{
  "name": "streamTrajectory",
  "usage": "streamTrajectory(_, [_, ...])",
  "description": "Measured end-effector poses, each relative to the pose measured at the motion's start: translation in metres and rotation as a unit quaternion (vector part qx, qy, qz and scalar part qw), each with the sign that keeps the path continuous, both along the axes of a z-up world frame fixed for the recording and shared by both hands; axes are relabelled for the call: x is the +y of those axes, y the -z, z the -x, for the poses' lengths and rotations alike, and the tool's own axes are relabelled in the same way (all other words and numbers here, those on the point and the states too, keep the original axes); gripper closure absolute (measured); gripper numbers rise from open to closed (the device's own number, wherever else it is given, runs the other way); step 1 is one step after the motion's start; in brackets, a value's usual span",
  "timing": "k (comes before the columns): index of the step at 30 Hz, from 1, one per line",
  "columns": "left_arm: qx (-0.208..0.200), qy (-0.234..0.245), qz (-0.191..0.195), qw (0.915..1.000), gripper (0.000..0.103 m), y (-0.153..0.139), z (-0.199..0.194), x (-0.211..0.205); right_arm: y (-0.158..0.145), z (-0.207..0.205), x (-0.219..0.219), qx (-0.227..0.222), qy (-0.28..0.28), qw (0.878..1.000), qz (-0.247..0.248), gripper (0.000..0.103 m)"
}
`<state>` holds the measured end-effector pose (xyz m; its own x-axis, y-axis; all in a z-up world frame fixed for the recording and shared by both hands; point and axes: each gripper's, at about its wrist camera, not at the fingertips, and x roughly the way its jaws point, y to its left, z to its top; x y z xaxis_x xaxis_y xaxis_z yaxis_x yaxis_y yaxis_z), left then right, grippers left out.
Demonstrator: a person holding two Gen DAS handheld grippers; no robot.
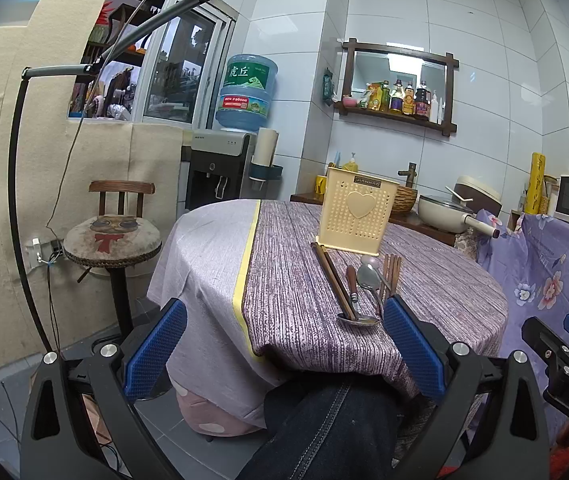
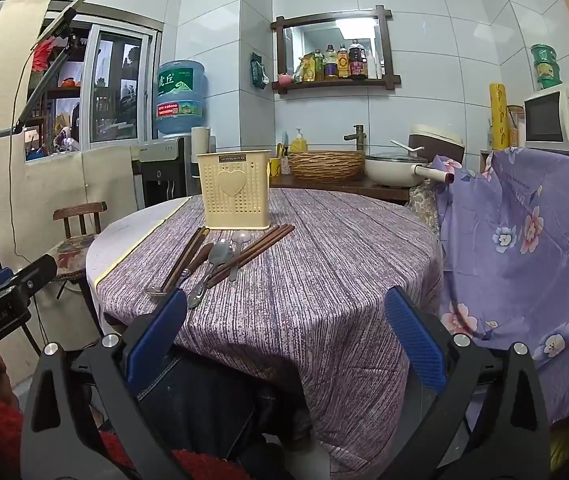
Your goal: Organize utensils
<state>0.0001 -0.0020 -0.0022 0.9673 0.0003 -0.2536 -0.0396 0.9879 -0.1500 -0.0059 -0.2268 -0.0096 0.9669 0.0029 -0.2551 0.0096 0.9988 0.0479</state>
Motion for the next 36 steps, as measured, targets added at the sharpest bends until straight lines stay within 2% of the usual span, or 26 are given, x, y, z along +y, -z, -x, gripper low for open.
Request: streamTrajectory(36, [0.004,0.001,0.000,1.0000,0.005,-0.0014,-0.0022,0.0004,0.0019,0.0001,0.0019,0.002,0.000,1.000,0.000,0.005])
